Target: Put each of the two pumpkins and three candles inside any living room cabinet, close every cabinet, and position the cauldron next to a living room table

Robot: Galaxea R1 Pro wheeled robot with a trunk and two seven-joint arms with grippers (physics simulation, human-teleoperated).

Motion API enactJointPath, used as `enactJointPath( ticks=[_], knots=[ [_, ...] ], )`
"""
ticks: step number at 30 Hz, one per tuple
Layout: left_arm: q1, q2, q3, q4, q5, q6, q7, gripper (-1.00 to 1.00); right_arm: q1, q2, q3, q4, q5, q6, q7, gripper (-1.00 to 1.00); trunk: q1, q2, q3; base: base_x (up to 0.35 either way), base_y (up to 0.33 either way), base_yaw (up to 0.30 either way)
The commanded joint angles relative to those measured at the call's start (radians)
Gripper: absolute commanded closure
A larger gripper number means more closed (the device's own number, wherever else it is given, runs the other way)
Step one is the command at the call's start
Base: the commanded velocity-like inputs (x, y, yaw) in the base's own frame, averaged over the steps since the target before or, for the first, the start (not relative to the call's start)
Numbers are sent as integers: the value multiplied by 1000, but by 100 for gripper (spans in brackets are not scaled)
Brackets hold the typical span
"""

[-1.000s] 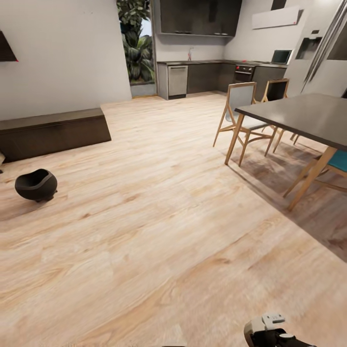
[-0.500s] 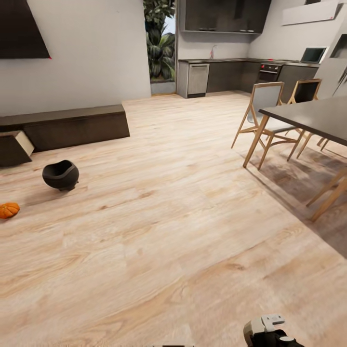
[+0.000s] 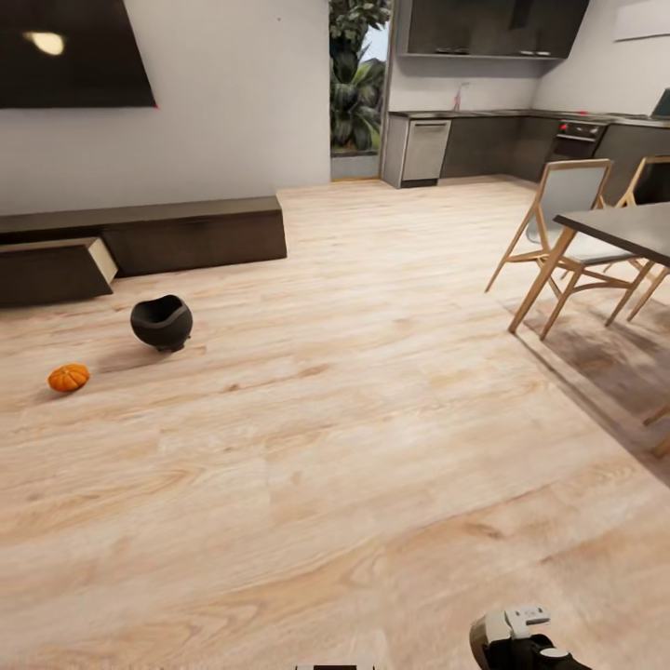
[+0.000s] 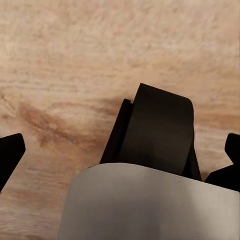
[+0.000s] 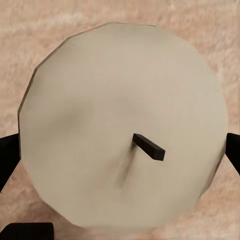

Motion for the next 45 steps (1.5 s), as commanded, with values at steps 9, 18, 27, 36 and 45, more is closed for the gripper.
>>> enactJointPath(
  ticks=[9, 18, 27, 36, 45],
  knots=[
    [0, -10, 1, -1, 2, -1, -4, -100, 0, 1, -3, 3, -6, -2, -7, 100, 0, 0, 0, 0, 0, 287],
    [0, -23, 4, -2, 3, -2, -5, -100, 0, 1, -4, 8, -7, -2, -6, 100, 0, 0, 0, 0, 0, 288],
    [7, -16, 5, -2, 4, -2, -5, -100, 0, 1, -4, 8, -7, -3, -7, 100, 0, 0, 0, 0, 0, 288],
    [8, -13, 5, -2, 5, -3, -5, -100, 1, 3, -5, 10, -6, -3, -7, 100, 0, 0, 0, 0, 0, 288],
    [17, -11, 5, -2, 2, -3, -6, -100, 1, 3, -2, 11, 2, 9, 6, 100, 0, 0, -3, 0, 0, 288]
  ],
)
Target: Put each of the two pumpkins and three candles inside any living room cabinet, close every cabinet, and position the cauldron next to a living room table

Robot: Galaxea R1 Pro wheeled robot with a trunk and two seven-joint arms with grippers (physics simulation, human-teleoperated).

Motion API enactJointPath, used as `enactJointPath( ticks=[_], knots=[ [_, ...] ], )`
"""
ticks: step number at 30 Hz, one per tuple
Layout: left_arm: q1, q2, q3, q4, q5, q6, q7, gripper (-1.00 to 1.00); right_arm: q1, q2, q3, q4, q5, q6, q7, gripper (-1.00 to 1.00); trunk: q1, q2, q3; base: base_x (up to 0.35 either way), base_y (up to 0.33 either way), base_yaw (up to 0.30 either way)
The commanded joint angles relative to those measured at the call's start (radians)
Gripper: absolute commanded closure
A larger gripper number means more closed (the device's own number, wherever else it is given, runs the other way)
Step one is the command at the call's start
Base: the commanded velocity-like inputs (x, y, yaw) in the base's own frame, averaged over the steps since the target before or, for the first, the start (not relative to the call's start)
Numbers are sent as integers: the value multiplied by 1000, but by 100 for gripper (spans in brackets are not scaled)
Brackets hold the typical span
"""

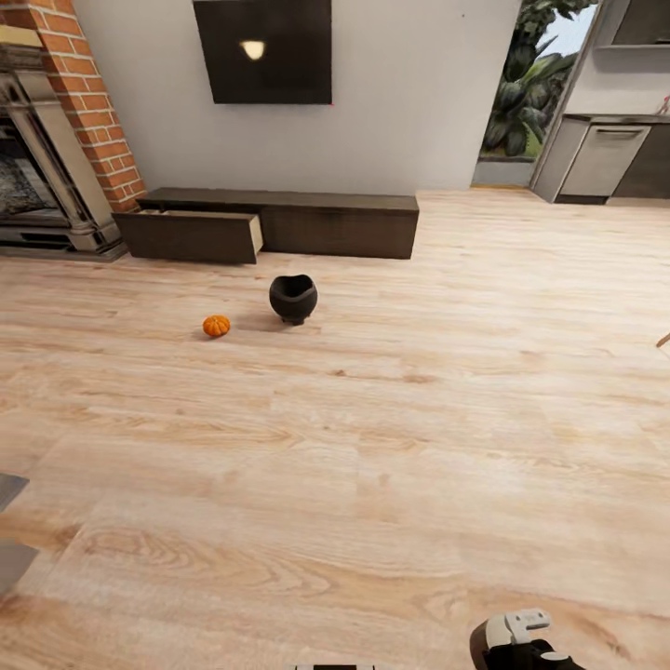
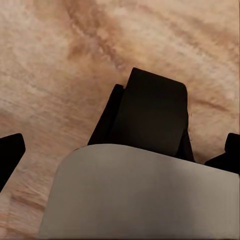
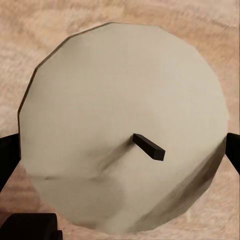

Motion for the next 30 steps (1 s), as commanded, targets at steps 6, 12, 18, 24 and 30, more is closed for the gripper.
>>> enactJointPath(
  ticks=[6, 12, 18, 24, 30],
  knots=[
    [2, 0, 0, 0, 0, 0, 0, -100, 0, 0, -1, -1, 0, 0, -2, 100, 0, 0, -3, 0, 0, 288],
    [2, 1, 0, 1, -3, 0, -1, -100, 0, 1, -1, -1, 0, -1, -2, 100, 0, 0, -6, 74, 0, 287],
    [2, 1, -1, 2, -5, -1, -2, -100, 0, 0, -1, -1, 0, -1, -2, 100, 0, 0, -9, 295, 0, 288],
    [3, 1, -2, 2, -5, -26, -2, -100, -1, 0, -1, -1, 0, -2, -2, 100, 0, 0, -12, 324, 0, 264],
    [11, 1, -3, 2, -5, -47, -2, -100, -1, 0, -1, -1, -1, -3, -2, 100, 0, 0, -14, 326, -2, 77]
  ],
)
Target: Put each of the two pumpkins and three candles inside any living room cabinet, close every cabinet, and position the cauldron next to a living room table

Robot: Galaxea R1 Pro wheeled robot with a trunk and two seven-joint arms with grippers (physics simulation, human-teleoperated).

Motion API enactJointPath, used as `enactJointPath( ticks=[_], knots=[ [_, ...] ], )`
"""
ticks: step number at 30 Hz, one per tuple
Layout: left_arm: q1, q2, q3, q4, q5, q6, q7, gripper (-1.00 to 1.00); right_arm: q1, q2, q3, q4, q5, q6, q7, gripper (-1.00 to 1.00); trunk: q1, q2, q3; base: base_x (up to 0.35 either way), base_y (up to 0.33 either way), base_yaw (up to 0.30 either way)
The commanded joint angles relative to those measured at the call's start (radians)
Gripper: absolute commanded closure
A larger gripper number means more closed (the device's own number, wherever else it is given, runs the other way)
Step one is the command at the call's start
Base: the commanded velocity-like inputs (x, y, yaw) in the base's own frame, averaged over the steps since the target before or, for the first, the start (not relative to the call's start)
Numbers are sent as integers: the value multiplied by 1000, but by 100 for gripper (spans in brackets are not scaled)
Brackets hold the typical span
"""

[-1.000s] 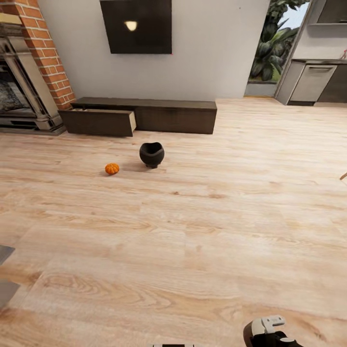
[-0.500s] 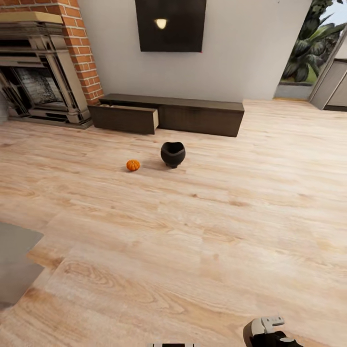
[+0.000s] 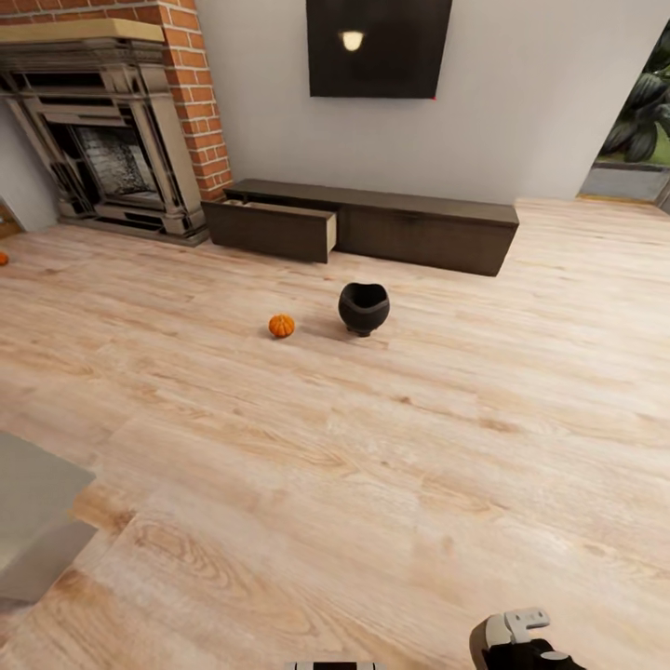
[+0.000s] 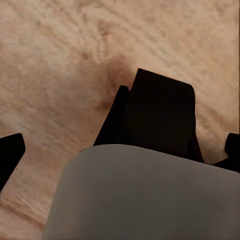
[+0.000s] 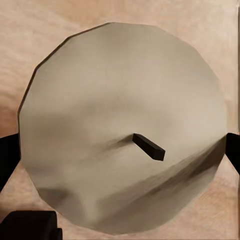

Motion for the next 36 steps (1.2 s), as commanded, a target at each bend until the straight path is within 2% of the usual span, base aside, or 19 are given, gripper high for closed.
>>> enactJointPath(
  ticks=[1, 11, 17, 27, 36],
  knots=[
    [0, 0, 0, 0, 0, 0, 0, -100, 0, 0, 0, 0, 0, 0, -1, 100, 0, 0, 0, 326, -37, 9],
    [0, 0, -2, 0, 0, -1, 0, -100, -3, -2, 1, -11, 2, 1, -3, 100, 0, 0, 0, 326, -81, 1],
    [0, 0, -2, 0, -1, -1, 0, -100, -35, -1, 1, -22, 2, 6, -5, 100, 0, 0, 0, 325, -86, 0],
    [0, 0, -2, 0, -1, -1, 0, -100, -35, -3, 0, -22, 1, -4, -4, 100, 0, 0, 0, 325, -87, 1],
    [0, 0, -2, 0, 0, -1, 0, -100, -35, -2, -1, -22, 0, -6, -6, 100, 0, 0, 0, 314, -86, 223]
  ],
)
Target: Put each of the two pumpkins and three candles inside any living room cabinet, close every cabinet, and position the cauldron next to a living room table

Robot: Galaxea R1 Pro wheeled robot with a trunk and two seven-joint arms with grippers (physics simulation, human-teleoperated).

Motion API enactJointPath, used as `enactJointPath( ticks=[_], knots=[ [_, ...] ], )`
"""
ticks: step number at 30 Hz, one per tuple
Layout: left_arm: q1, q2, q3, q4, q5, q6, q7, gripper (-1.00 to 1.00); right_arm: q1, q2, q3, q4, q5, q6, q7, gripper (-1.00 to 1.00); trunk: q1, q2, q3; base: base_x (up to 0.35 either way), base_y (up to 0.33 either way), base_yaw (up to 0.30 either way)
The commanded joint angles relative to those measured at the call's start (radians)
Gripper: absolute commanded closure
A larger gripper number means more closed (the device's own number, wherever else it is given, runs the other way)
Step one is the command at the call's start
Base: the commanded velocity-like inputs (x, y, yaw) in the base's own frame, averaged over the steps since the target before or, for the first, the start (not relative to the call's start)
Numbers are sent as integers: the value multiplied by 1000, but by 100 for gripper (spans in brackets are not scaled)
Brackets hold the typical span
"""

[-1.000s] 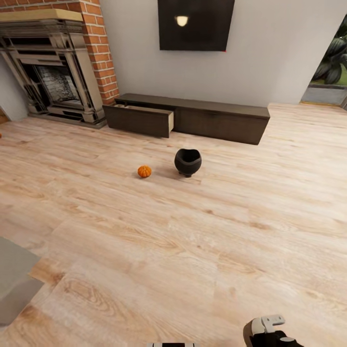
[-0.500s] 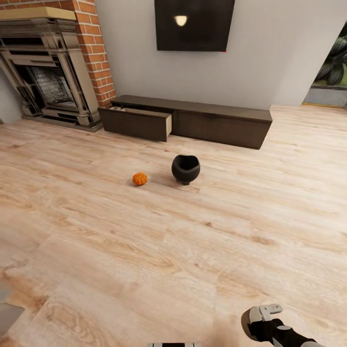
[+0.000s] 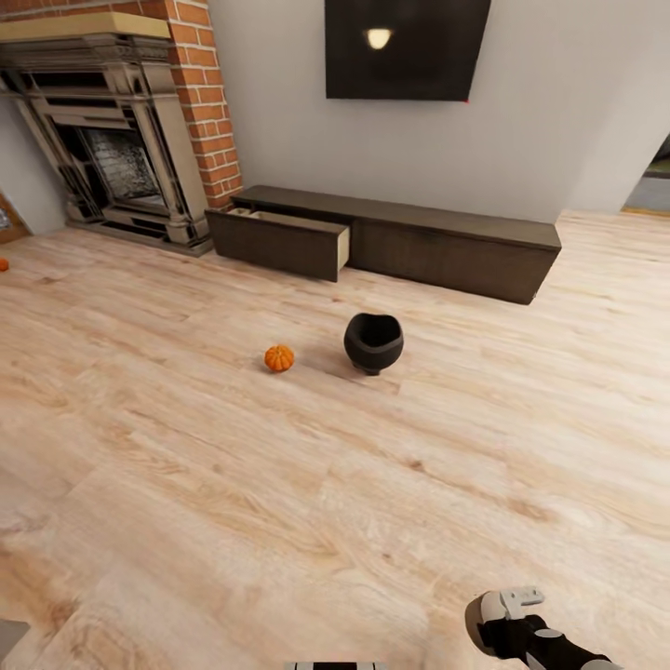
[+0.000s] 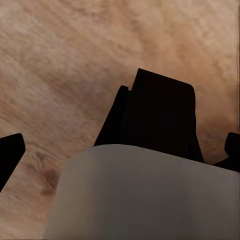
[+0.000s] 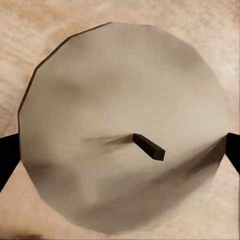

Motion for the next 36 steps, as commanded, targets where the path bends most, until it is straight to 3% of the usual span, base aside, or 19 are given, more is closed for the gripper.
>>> enactJointPath(
  ticks=[1, 23, 36],
  knots=[
    [0, 0, 0, 0, 0, 0, 0, -100, 0, 0, -1, 0, 0, 0, -1, 100, 0, 0, 0, 239, -86, 285],
    [0, -2, 0, -1, 8, -2, 2, -100, 0, 0, -1, 0, 0, 0, -2, 100, 0, 0, 0, 19, -7, 286],
    [0, -2, 0, -1, 5, -2, 2, -100, 0, 0, -1, 0, 0, 0, -2, 100, 0, 0, 0, 266, -143, 286]
  ],
)
